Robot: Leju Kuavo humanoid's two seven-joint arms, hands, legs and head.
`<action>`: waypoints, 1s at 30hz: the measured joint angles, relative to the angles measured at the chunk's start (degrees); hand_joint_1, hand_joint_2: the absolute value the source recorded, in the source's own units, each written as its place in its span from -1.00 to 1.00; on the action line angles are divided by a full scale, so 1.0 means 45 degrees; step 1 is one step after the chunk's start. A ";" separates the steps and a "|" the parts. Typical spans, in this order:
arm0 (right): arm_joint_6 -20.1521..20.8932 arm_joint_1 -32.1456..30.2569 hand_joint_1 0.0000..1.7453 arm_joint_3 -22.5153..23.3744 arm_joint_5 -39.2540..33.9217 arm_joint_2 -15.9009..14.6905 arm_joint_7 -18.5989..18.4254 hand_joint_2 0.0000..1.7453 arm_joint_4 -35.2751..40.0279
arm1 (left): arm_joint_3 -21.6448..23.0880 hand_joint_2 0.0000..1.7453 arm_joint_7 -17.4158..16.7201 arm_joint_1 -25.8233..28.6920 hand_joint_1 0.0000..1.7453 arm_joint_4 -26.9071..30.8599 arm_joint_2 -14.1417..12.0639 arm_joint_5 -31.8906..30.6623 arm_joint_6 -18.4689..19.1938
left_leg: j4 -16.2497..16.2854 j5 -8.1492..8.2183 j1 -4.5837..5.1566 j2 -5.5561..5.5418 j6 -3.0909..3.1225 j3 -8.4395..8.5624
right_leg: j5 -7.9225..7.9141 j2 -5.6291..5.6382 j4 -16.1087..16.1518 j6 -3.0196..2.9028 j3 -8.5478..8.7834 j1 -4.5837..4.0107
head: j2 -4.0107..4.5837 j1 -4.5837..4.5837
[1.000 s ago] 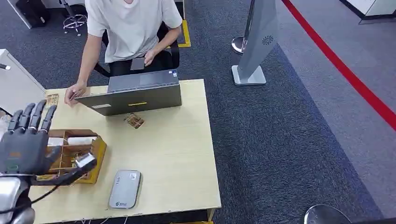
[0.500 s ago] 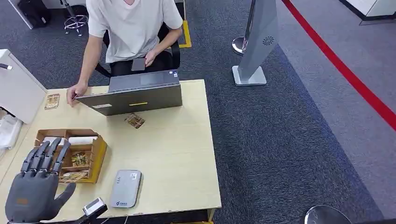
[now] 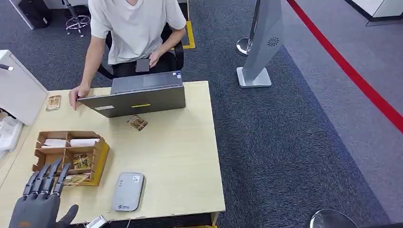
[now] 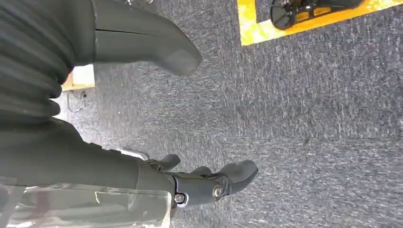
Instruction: Pass the card to the sensor for recognition and then transmit it.
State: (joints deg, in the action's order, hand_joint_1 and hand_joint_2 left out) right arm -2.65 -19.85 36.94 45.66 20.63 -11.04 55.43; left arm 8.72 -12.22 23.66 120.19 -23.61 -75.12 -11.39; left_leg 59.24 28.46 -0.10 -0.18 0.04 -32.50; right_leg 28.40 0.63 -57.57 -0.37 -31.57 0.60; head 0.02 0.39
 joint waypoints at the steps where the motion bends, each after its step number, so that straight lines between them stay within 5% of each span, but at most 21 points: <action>1: 0.0029 -0.0007 -1.00 -0.0010 0.0053 -0.0005 0.0000 1.00 0.0024 | -0.0044 1.00 -0.0010 0.0010 -1.00 -0.0059 0.0029 0.0000 0.0000 | 0.0000 0.0000 0.0000 0.0000 0.0000 0.0001 | 0.0000 0.0000 0.0000 0.0000 0.0002 0.0000 | 0.0000 0.0005; 18: 0.0462 0.0139 -1.00 0.0374 0.1360 -0.0005 0.0510 1.00 0.0102 | -0.2337 1.00 0.0452 0.0010 -1.00 -0.2147 0.1652 -0.0515 -0.0384 | 0.0000 0.0001 0.0001 -0.0008 0.0001 -0.0001 | 0.0000 -0.0004 0.0000 0.0000 0.0002 0.0000 | 0.0000 0.0005; 30: 0.0802 0.0438 -1.00 0.1044 0.2312 -0.0005 0.1054 1.00 -0.0019 | -0.3988 1.00 0.1404 -0.0440 -1.00 -0.3613 0.3060 -0.1767 -0.1588 | 0.0001 0.0000 0.0001 -0.0013 0.0001 0.0001 | 0.0000 -0.0006 0.0001 0.0000 0.0003 0.0001 | 0.0000 0.0000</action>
State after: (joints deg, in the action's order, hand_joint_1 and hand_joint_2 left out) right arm 0.96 -17.88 41.64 56.06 20.61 -6.30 55.34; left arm -9.22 -5.90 21.68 103.93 -9.83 -83.08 -18.53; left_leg 59.24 28.46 -0.10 -0.24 0.04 -32.50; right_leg 28.40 0.60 -57.57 -0.37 -31.56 0.61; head 0.02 0.39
